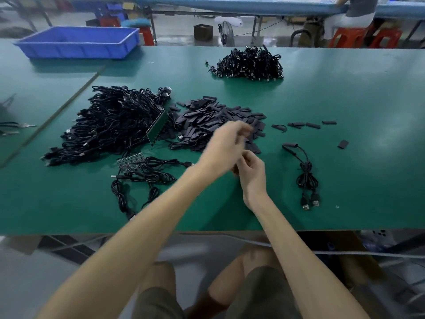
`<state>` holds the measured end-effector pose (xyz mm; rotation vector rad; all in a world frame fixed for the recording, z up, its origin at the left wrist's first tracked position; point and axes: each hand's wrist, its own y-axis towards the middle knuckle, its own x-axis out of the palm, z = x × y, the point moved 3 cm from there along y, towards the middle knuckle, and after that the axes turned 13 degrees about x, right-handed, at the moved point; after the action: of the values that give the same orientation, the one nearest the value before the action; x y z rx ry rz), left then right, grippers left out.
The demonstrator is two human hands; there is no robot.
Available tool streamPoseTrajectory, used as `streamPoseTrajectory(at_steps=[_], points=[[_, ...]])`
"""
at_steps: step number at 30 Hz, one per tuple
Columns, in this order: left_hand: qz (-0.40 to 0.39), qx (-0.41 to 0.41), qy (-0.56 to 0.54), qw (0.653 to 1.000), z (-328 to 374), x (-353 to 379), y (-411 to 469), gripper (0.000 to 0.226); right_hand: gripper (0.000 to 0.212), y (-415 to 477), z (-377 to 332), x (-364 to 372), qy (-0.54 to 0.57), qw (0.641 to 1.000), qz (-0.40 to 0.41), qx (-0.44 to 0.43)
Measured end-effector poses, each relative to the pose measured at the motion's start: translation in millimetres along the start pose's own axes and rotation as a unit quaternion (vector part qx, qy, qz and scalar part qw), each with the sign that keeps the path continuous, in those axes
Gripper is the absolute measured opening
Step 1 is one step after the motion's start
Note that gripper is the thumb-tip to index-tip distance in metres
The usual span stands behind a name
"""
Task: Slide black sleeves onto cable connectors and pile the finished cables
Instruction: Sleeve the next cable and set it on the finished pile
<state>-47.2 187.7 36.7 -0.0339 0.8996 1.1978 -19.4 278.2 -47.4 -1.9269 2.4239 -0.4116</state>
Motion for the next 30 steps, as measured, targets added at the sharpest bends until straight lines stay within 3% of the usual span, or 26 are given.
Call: streamPoseTrajectory(at_steps=[2, 7, 10, 13, 19, 23, 27, 30], points=[[-0.026, -0.076, 0.110, 0.991, -31.5, -33.8, -10.5, 0.029, 0.018, 0.6, -1.5, -2.3, -0.006, 1.000, 0.008, -0.002], [-0.018, -0.215, 0.368, 0.904, -90.3, -112.7, -56.3, 0.021, 0.019, 1.9, 0.1, -3.3, -0.021, 1.000, 0.002, -0.014], [-0.020, -0.297, 0.365, 0.882, -110.8, -138.8, -76.6, 0.011, 0.019, 0.3, -1.3, -1.8, -0.023, 1.000, 0.004, -0.016], [-0.007, -0.344, 0.291, 0.893, -118.7, -151.4, -87.0, 0.024, 0.019, 0.9, -1.3, -2.2, -0.021, 1.000, 0.010, -0.016], [0.067, -0.277, 0.151, 0.947, -111.2, -142.1, -84.3, 0.006, 0.016, 1.9, 1.1, -2.5, -0.037, 0.999, 0.005, -0.022], [0.060, -0.181, 0.019, 0.981, -95.4, -109.3, -74.4, 0.007, 0.011, 2.6, 1.5, -1.0, -0.076, 0.996, 0.008, -0.045], [0.028, -0.116, -0.032, 0.992, -82.7, -73.1, -65.6, 0.007, 0.013, 1.0, 1.3, 3.8, -0.119, 0.991, -0.027, -0.058], [0.046, -0.086, -0.031, 0.995, -82.4, -56.1, -61.2, 0.007, 0.015, 1.1, 1.1, 7.7, -0.166, 0.982, -0.054, -0.066]])
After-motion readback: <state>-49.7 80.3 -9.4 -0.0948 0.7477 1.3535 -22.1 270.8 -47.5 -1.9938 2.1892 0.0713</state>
